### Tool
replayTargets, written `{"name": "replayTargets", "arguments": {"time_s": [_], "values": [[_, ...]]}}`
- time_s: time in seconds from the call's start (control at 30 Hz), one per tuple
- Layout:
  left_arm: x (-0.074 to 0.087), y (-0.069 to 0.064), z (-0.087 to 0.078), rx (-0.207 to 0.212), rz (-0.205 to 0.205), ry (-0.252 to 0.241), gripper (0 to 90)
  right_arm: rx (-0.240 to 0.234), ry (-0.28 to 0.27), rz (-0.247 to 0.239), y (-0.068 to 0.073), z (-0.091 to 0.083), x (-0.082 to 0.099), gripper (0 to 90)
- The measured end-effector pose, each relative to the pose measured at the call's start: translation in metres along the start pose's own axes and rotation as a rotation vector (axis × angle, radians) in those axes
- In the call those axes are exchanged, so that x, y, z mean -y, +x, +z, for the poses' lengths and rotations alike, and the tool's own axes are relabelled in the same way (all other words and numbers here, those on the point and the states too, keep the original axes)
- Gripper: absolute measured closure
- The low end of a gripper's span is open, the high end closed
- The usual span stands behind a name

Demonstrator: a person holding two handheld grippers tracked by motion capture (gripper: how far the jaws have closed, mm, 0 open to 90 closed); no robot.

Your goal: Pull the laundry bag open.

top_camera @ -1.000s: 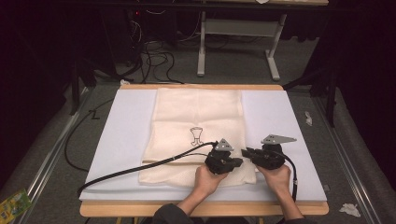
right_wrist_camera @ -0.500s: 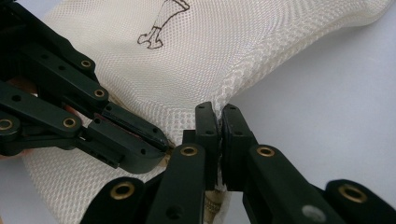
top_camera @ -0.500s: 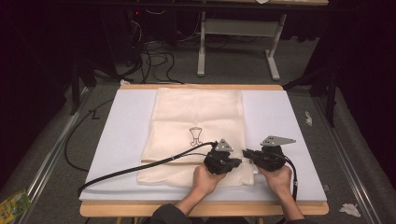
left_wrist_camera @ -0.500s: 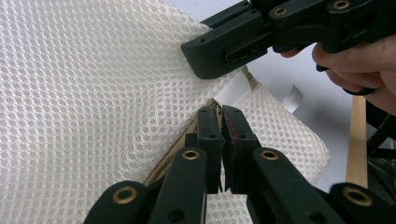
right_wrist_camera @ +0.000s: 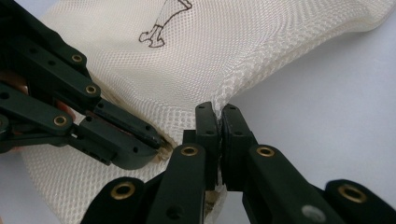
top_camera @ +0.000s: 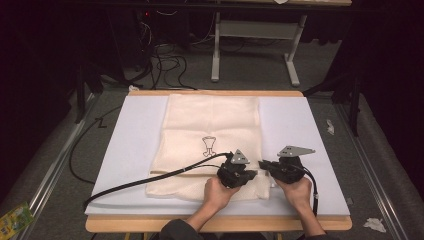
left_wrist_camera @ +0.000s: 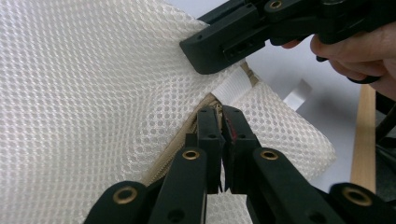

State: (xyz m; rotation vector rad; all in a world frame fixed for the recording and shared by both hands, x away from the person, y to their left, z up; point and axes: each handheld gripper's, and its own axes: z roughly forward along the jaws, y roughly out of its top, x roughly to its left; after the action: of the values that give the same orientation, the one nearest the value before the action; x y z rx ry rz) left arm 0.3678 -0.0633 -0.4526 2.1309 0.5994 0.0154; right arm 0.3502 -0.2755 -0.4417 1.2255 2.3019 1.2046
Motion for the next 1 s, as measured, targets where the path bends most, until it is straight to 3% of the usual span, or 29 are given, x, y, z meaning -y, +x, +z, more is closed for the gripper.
{"name": "replayTargets", "arguments": {"time_s": [0.33, 0.47, 0.63, 0.8, 0.87, 1.0], "values": [[0.000, 0.001, -0.001, -0.005, -0.001, 0.006, 87.3, 0.004, -0.008, -0.002, -0.001, 0.000, 0.000, 88.8], [-0.003, 0.002, -0.008, -0.012, 0.007, -0.003, 87.3, 0.001, -0.006, -0.011, 0.000, -0.002, 0.000, 88.8], [0.000, -0.001, -0.008, -0.026, 0.025, 0.018, 87.2, 0.001, -0.007, -0.003, 0.000, -0.001, -0.001, 88.8], [0.001, 0.009, -0.017, -0.015, -0.024, -0.006, 87.2, 0.002, -0.003, -0.014, 0.001, 0.000, -0.001, 88.8], [0.002, 0.009, -0.019, -0.021, -0.010, -0.003, 87.2, 0.009, 0.008, -0.030, 0.003, -0.001, -0.001, 88.8], [0.003, 0.008, -0.020, -0.032, 0.001, -0.001, 87.2, 0.002, -0.004, -0.018, 0.002, 0.000, -0.001, 88.8]]}}
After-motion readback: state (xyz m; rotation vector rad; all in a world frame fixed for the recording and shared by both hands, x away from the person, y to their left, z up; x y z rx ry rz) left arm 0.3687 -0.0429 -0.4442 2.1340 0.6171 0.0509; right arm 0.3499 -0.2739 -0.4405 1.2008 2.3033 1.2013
